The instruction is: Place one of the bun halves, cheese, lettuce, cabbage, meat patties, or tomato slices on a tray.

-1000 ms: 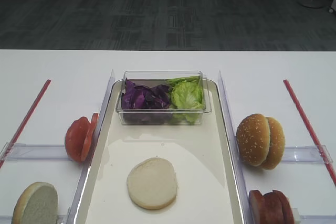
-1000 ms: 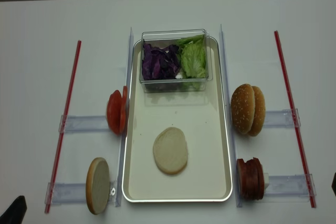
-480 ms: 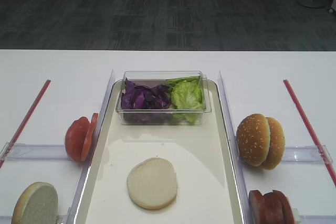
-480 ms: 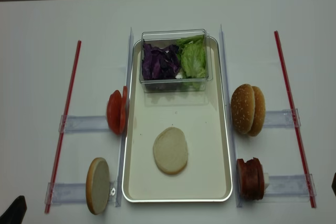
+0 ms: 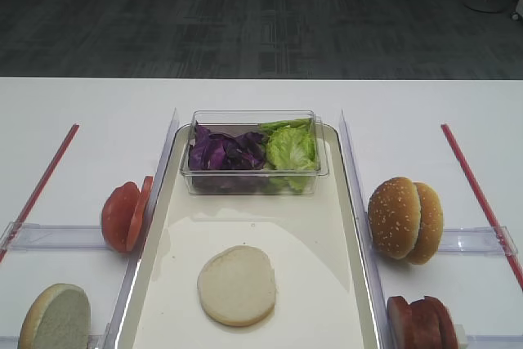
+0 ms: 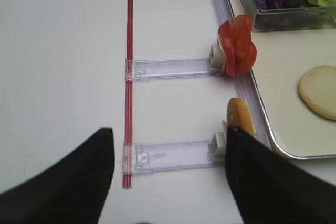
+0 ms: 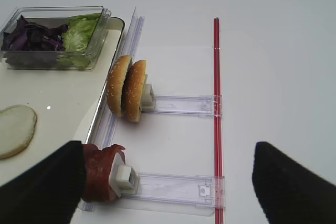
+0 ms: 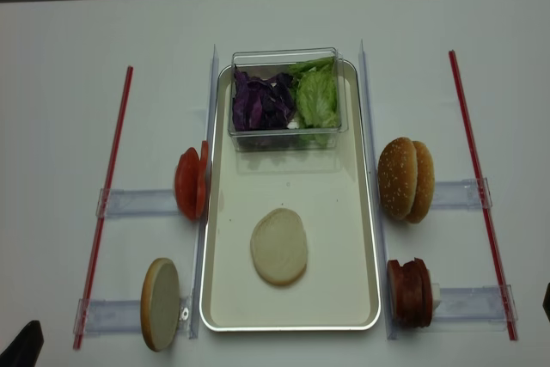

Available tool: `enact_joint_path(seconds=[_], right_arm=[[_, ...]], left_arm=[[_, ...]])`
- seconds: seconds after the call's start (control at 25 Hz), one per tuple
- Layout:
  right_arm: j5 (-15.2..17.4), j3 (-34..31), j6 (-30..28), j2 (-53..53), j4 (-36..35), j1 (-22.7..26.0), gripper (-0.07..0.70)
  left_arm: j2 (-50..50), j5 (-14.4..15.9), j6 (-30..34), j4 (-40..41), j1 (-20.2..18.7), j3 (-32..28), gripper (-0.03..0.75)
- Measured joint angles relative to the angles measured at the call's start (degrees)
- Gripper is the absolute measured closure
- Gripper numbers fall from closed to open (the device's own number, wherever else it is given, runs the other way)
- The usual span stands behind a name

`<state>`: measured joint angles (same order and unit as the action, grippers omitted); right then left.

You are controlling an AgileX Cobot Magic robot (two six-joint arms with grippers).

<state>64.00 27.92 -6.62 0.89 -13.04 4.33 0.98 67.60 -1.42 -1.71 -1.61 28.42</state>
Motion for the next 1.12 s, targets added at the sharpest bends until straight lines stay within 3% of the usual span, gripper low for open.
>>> enact_joint_path(seconds=[1.12], right_arm=[[0.0, 0.0, 0.0, 0.0, 0.0, 0.0, -0.025]], left_arm=[[0.0, 0.0, -0.2, 0.0, 0.0, 0.0, 0.280]])
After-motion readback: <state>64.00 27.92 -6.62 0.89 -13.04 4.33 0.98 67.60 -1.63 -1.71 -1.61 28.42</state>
